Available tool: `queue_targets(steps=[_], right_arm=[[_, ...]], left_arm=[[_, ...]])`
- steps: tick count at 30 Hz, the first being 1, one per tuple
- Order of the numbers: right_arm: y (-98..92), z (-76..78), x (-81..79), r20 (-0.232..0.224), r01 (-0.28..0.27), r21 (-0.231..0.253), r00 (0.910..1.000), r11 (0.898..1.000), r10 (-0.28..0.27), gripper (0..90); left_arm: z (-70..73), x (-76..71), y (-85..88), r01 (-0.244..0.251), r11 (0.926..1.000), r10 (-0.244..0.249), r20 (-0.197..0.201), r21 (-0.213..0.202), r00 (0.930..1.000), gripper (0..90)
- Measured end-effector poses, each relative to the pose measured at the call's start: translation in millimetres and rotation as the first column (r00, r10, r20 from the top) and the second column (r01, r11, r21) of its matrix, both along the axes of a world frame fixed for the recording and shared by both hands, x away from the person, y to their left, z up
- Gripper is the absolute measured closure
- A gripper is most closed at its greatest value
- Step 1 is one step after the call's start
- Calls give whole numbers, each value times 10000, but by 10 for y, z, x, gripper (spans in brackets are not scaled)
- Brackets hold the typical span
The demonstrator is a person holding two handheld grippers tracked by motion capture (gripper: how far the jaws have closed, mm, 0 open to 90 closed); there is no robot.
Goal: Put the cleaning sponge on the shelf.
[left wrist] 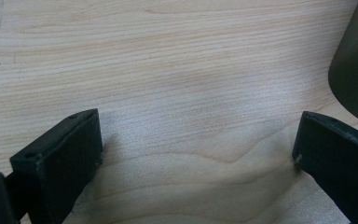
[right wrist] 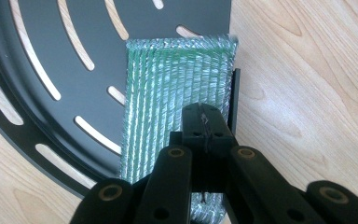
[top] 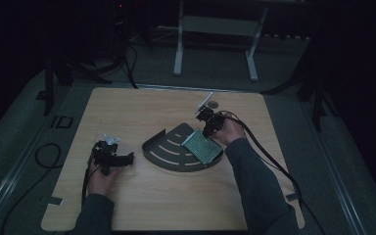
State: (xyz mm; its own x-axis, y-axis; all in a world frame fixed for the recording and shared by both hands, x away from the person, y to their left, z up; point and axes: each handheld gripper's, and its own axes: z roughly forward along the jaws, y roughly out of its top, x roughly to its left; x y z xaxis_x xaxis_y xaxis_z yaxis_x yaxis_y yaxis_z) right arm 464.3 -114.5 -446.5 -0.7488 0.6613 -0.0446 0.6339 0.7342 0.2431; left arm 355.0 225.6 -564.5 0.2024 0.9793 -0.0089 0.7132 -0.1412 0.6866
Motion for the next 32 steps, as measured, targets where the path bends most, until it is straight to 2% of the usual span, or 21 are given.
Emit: queue_targets(steps=[4,10,19,23,28,32], right_arm=[[-4,-10,3,71,0,-122,10000,9999,1,899],[-29,28,-7,129,90,49,9999,9999,-91,886],[-151,53,-62,448,316,586,9984,9978,-342,673],[-259,74,-85,605,555,1159,9962,9917,-629,565],[-393,90,-140,795,785,1514,9926,9853,-913,501],[-477,110,-209,1066,979,1529,9876,9834,-1149,474]], left_arm=[[0,0,0,1,10000,-1,-1,1,10000,18],[0,0,0,0,10000,0,0,0,10000,18],[0,0,0,-1,10000,1,2,-3,10000,17],[0,0,0,2,10000,-2,-1,0,10000,17],[0,0,0,4,10000,-4,-3,3,10000,17],[0,0,1,8,10000,-8,1,8,10000,17]])
